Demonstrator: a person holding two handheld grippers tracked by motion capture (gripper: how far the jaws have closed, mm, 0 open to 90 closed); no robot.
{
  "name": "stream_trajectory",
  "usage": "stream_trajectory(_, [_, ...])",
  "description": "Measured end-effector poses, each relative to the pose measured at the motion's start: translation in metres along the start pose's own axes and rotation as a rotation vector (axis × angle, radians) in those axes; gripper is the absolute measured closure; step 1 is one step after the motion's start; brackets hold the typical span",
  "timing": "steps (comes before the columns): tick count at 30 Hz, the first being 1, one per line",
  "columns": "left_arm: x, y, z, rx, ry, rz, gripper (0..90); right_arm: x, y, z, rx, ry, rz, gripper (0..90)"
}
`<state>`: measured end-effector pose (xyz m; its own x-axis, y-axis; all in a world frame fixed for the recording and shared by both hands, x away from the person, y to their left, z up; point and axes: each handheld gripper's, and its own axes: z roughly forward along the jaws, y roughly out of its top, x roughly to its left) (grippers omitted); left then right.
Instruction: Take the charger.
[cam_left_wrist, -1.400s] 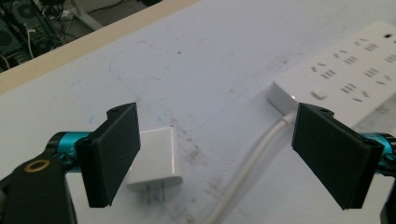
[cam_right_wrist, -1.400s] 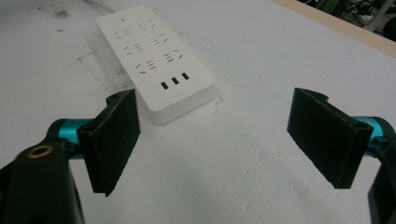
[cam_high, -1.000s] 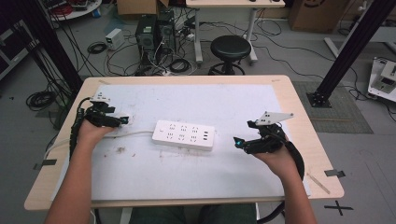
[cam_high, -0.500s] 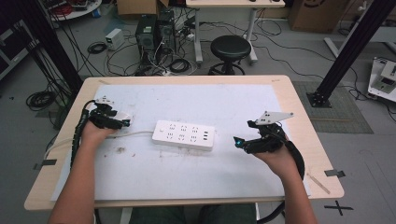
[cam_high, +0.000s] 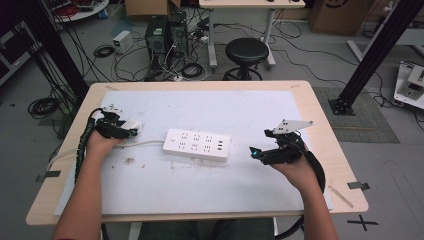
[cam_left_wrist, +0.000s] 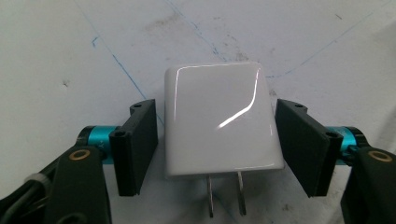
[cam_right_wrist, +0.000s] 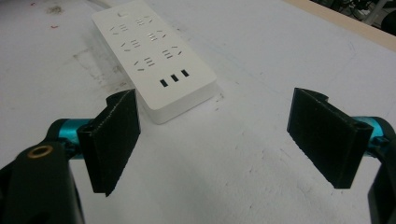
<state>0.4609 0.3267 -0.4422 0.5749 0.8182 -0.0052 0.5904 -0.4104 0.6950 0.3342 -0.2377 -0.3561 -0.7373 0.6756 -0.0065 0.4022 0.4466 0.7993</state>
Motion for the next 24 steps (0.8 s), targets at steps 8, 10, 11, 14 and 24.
stream_trajectory(8, [-0.003,0.002,-0.001,0.006,0.006,0.033,42.4,0.0,0.0,-0.002,-0.002,-0.005,0.003,17.4])
stream_trajectory(10, [-0.005,0.003,-0.003,0.003,0.016,0.044,42.4,0.0,0.001,-0.002,0.001,-0.006,0.003,17.4])
stream_trajectory(11, [-0.006,0.004,-0.005,-0.004,0.013,0.052,42.5,0.0,0.001,-0.002,0.002,-0.003,0.007,17.4])
stream_trajectory(14, [-0.012,0.009,-0.019,-0.053,-0.003,0.079,42.5,0.001,0.004,-0.005,0.005,0.003,0.004,17.4])
stream_trajectory(24, [-0.051,0.02,-0.078,-0.164,-0.039,0.166,42.5,0.006,0.014,-0.017,-0.009,0.05,-0.019,17.4])
